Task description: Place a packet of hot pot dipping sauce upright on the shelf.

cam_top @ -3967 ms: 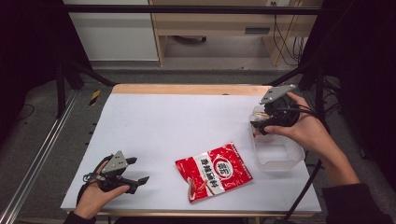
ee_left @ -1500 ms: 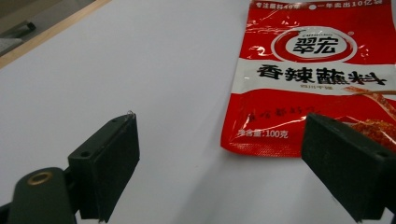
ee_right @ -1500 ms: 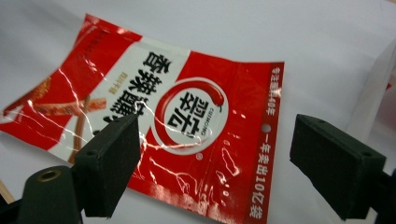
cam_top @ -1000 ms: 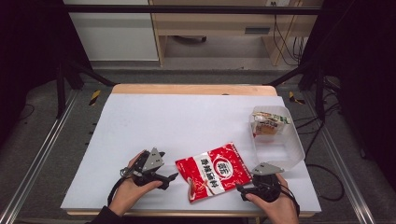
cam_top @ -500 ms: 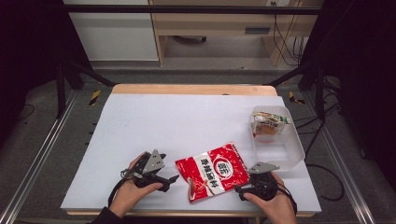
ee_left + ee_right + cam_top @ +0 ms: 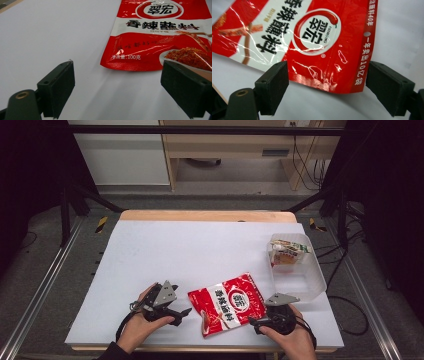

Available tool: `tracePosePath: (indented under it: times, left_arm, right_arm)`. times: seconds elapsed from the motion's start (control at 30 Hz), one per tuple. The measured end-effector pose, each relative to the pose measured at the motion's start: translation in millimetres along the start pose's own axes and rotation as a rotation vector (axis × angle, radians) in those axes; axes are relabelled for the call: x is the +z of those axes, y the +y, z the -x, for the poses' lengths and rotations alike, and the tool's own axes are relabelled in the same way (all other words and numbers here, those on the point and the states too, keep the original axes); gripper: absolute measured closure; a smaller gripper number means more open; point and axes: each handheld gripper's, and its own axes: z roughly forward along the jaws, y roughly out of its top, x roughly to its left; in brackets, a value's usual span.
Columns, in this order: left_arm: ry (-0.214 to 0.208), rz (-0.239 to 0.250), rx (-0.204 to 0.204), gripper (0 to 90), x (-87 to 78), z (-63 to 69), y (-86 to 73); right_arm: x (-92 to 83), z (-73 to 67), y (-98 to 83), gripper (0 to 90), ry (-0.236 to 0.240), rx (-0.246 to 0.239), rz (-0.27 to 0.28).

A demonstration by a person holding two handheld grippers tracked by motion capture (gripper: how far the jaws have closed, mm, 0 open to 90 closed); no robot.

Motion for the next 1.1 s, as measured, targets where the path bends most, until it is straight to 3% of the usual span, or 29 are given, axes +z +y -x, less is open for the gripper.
tracePosePath:
  times: [0.2,0.43,0.6,0.73,0.87,1.1]
  left_arm:
    - [0.006,-0.006,0.002,12.0,-0.5,-2.2,-1.0]
    - [0.014,-0.006,-0.002,12.0,-2.0,-4.1,-1.3]
    - [0.017,-0.005,0.0,12.0,-2.2,-3.6,-1.3]
    - [0.019,-0.014,0.012,12.0,-2.8,-3.8,-1.4]
    - [0.016,-0.014,0.01,12.0,-2.2,-3.4,-1.6]
    - [0.01,-0.013,0.015,12.0,-0.3,-0.9,-1.1]
  right_arm:
    - [-3.6,-4.1,3.7,23.2,0.025,-0.006,0.033]
    - [-1.6,-2.5,0.6,30.6,0.022,0.006,-0.004]
    - [-3.5,-0.1,-0.3,35.4,0.018,0.023,0.009]
    - [-3.6,3.3,-3.0,34.9,0.006,0.03,0.0]
    - [-4.5,5.2,-4.3,35.3,-0.01,0.068,-0.011]
    - [-3.4,8.4,-4.5,29.5,-0.042,0.065,-0.022]
